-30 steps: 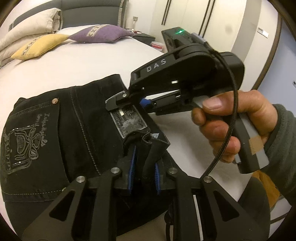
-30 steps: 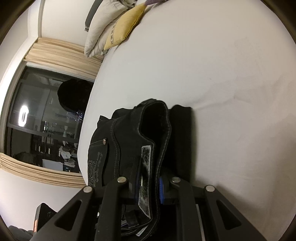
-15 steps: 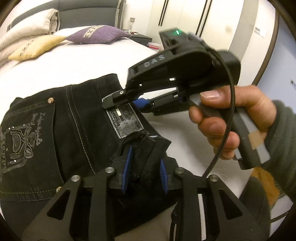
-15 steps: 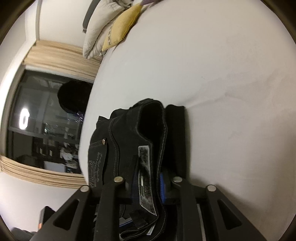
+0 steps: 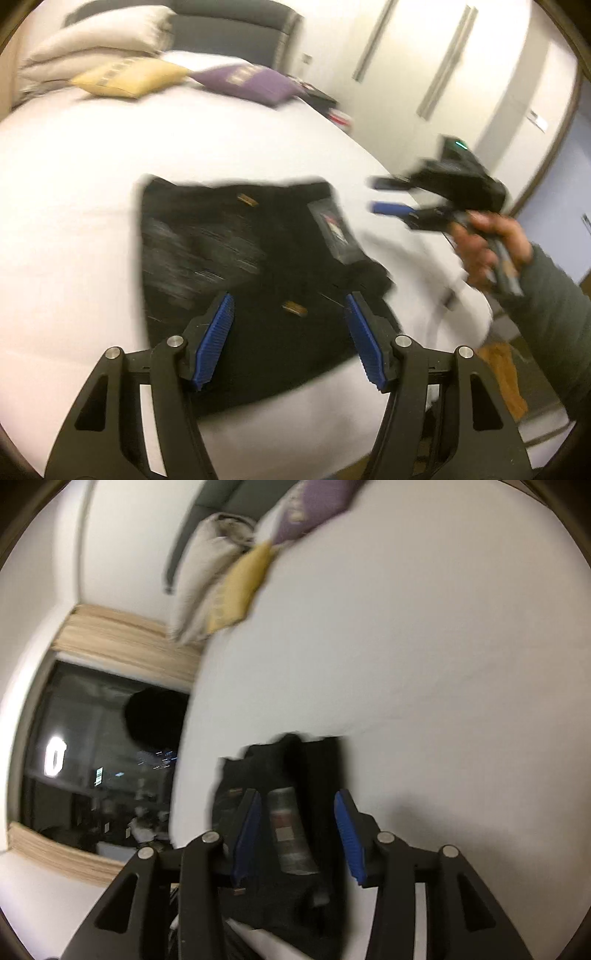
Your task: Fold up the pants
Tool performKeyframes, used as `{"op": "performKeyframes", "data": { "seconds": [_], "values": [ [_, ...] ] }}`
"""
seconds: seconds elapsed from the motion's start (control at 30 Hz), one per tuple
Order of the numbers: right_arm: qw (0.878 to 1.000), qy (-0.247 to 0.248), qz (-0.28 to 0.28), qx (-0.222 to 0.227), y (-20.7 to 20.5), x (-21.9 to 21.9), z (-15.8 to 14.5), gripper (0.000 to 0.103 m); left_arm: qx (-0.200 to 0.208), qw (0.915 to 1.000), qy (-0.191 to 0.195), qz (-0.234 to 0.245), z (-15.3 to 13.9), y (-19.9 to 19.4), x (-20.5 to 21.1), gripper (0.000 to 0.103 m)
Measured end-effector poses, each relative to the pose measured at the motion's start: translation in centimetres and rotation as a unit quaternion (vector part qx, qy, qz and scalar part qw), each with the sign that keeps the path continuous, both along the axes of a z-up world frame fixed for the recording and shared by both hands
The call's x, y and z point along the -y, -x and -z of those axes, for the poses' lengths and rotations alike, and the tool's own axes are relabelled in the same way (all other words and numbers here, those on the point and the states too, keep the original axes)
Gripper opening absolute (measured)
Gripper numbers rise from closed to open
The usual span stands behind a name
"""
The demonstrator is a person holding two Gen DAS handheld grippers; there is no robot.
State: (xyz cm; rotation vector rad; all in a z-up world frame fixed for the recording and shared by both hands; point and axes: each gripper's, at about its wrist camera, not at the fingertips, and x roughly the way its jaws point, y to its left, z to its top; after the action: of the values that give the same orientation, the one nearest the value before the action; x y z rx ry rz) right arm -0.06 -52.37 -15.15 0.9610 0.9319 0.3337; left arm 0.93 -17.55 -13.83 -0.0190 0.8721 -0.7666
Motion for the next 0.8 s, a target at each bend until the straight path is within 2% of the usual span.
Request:
{"op": "performKeyframes", "data": {
  "seconds": [0.1, 0.17, 0.23, 0.3, 0.33, 0.37, 0.4, 0.47, 0.53, 0.6, 0.67, 0.7, 0.73, 0.77, 0.8],
  "values": [
    [0.998, -0.015, -0.047, 0.037, -0.9, -4.2, -2.1, 0.046, 0.013, 0.9991, 0.009, -0.039, -1.1, -3.3, -2.3, 0.061],
    [0.996, -0.028, -0.069, 0.045, -1.2, -7.1, -2.1, 0.046, 0.010, 0.9987, 0.006, -0.050, -0.9, -5.4, -2.5, 0.061],
    [0.995, -0.048, -0.079, 0.030, -0.8, -9.2, 0.1, 0.046, -0.011, 0.9989, 0.013, -0.044, 0.1, -6.6, -2.1, 0.061],
    [0.996, -0.049, -0.074, -0.005, -0.3, -9.9, 3.1, 0.046, -0.021, 0.9990, -0.005, -0.038, 1.8, -7.0, -1.2, 0.061],
    [0.997, -0.033, -0.059, -0.031, 0.5, -9.5, 5.5, 0.030, -0.033, 0.9988, -0.017, -0.032, 3.2, -7.0, -0.6, 0.061],
    [0.998, -0.040, -0.039, -0.032, 1.4, -8.6, 7.0, 0.000, -0.041, 0.9983, -0.029, -0.031, 4.6, -6.7, -0.2, 0.061],
    [0.997, -0.066, -0.013, -0.035, 2.3, -7.3, 8.2, 0.000, -0.044, 0.9978, -0.038, -0.030, 5.6, -6.3, 0.3, 0.061],
    [0.993, -0.119, 0.014, -0.022, 4.0, -5.5, 9.3, 0.000, -0.020, 0.9985, -0.040, -0.031, 6.7, -5.2, 0.3, 0.061],
    [0.998, -0.066, 0.004, -0.021, 4.8, -5.0, 7.7, 0.000, -0.004, 0.9987, -0.044, -0.026, 6.6, -4.7, 0.1, 0.061],
    [0.999, -0.048, -0.005, -0.016, 4.5, -4.7, 5.6, 0.006, -0.004, 0.9988, -0.040, -0.029, 6.1, -4.8, -0.2, 0.061],
    [0.999, -0.036, -0.005, 0.011, 3.4, -4.6, 3.1, 0.028, -0.005, 0.9981, -0.050, -0.035, 6.0, -5.0, -0.1, 0.061],
    [0.999, -0.037, -0.008, 0.026, 2.1, -4.8, 1.6, 0.033, -0.008, 0.9977, -0.056, -0.036, 6.0, -5.2, 0.0, 0.061],
    [0.999, -0.038, -0.013, 0.031, 1.1, -5.2, 0.9, 0.043, -0.009, 0.9975, -0.060, -0.037, 6.3, -5.1, 0.4, 0.061],
    [0.998, -0.037, -0.026, 0.032, -0.8, -6.0, -0.1, 0.050, -0.009, 0.9972, -0.063, -0.039, 6.3, -5.0, 0.7, 0.062],
    [0.998, -0.035, -0.041, 0.031, -2.4, -6.9, -0.6, 0.052, -0.011, 0.9972, -0.063, -0.040, 6.5, -4.5, 0.8, 0.062]
  ]
}}
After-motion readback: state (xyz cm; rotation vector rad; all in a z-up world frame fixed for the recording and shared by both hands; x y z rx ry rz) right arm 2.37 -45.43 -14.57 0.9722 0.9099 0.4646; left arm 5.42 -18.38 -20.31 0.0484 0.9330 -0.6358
